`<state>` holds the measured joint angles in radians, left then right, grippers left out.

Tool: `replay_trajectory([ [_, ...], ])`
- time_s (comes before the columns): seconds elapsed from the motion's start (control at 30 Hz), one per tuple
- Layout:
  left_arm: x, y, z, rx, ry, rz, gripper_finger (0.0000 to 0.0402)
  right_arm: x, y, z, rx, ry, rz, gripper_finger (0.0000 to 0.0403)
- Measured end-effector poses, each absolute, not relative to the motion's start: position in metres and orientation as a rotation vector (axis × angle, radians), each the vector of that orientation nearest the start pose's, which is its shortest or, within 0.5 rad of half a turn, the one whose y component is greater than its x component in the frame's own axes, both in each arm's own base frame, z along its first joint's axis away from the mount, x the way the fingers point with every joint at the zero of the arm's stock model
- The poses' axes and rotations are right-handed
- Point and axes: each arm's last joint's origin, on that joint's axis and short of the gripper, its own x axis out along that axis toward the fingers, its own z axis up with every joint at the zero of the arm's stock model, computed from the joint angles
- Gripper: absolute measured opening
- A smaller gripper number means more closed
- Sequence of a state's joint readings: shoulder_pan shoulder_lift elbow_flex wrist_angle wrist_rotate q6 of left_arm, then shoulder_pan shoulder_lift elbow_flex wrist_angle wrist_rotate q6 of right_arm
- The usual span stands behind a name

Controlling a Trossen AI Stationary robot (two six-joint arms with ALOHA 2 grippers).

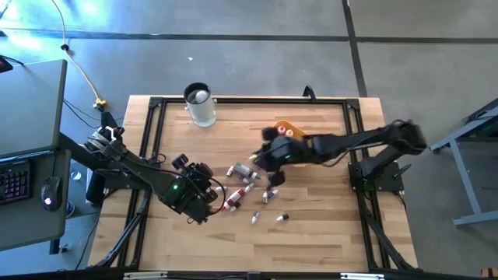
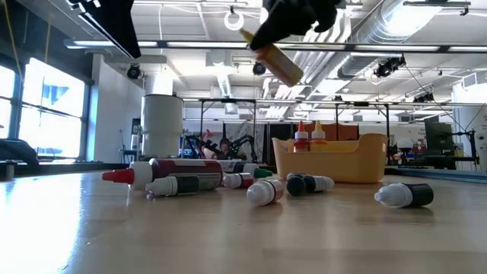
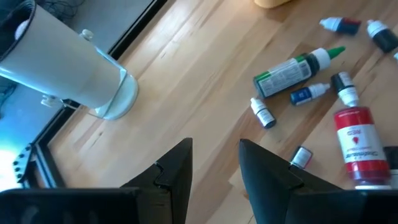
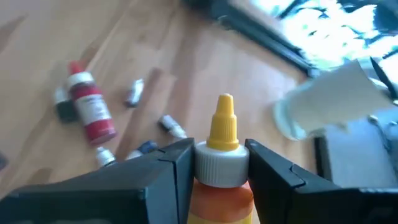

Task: Pick & Place food coloring
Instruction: Put the large yellow food coloring bottle into the yellow bin

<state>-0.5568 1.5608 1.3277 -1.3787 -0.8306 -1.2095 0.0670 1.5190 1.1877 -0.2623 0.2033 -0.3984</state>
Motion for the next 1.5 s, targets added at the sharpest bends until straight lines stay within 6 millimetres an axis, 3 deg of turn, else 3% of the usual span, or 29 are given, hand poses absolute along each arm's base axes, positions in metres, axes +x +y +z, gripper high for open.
replay_trajectory([
  [0.13,0.239,-0.123,0.282,-0.026,0.828,0.835,0.0129,0.312,-0.002,0.274,-0.395,0.337,-0.132,0.0117],
  [0.27,0.240,-0.123,0.283,-0.018,0.794,0.839,0.0129,0.287,-0.019,0.239,-0.277,0.054,-0.295,0.0118],
  [0.37,0.241,-0.124,0.283,-0.022,0.782,0.838,0.0129,0.268,-0.030,0.210,-0.226,-0.018,-0.442,0.0118],
  [0.53,0.242,-0.124,0.284,-0.018,0.759,0.841,0.0129,0.256,-0.046,0.187,-0.130,-0.021,-0.583,0.0118],
  [0.73,0.245,-0.125,0.285,-0.026,0.708,0.844,0.0129,0.266,-0.057,0.164,-0.037,0.093,-0.588,0.0118],
  [0.9,0.246,-0.125,0.285,-0.034,0.703,0.842,0.0129,0.271,-0.061,0.149,-0.084,0.162,-0.655,0.0118],
  [1.3,0.245,-0.125,0.285,-0.034,0.703,0.842,0.0129,0.273,-0.062,0.136,-0.114,0.217,-0.666,0.0120],
  [1.5,0.245,-0.125,0.285,-0.034,0.703,0.842,0.0129,0.272,-0.070,0.136,-0.073,0.207,-0.649,0.0141],
])
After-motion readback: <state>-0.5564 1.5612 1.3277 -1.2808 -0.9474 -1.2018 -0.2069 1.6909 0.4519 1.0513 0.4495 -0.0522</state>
